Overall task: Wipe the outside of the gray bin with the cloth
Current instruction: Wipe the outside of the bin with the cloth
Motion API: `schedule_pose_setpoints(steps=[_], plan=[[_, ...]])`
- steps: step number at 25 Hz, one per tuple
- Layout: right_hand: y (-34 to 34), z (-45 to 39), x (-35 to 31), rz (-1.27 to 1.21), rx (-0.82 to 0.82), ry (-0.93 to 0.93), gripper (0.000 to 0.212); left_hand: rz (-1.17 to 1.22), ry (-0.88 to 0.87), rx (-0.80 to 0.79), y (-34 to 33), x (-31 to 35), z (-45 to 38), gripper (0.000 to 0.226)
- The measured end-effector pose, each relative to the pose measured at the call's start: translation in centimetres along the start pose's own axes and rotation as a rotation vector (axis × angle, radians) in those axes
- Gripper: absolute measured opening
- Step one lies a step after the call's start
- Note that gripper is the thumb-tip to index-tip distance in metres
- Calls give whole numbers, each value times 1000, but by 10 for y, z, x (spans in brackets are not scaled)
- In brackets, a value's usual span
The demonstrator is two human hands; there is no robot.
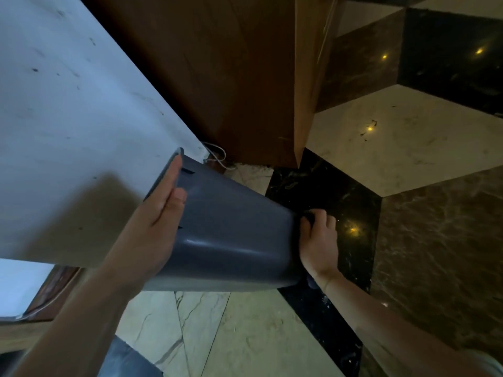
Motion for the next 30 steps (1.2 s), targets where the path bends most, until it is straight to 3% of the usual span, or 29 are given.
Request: schedule_pose_setpoints(steps=[3,7,9,11,13,17,19,23,28,30], plan=[[-6,25,-73,52,-17,221,23,-130,-83,-8,-15,6,9,52],[-13,86,-166,-187,-61,523,24,-21,-98,56,-33,11,7,59],[-13,107,-155,-163,-48,658,23,3,-97,91,-30,7,8,56],[-12,110,-107,40,32,774,23,-3,-74,134,-22,-2,11,54],[-12,84,-50,241,68,689,25,-28,-44,179,-14,-8,14,53],[-4,-20,32,365,-322,-93,32,-167,-53,149,-14,-5,19,60],[4,-43,41,238,-371,-255,35,-131,-66,138,-9,-7,20,57],[7,-34,29,-204,-394,-408,31,24,13,211,12,-23,39,57],[30,-1,16,-250,-453,-380,25,-208,1,68,31,-37,77,50],[37,9,17,-232,-502,-362,23,-277,-6,-37,41,-47,92,58]])
Point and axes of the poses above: each hand's wrist, its own z-axis away from the middle knuckle, its own y-axis out of the back of the hand, x = y × z, the point moved 4 cm from there along -z, towards the middle knuckle, and after that the axes turned 13 degrees about -y, right-handed, at the moved point
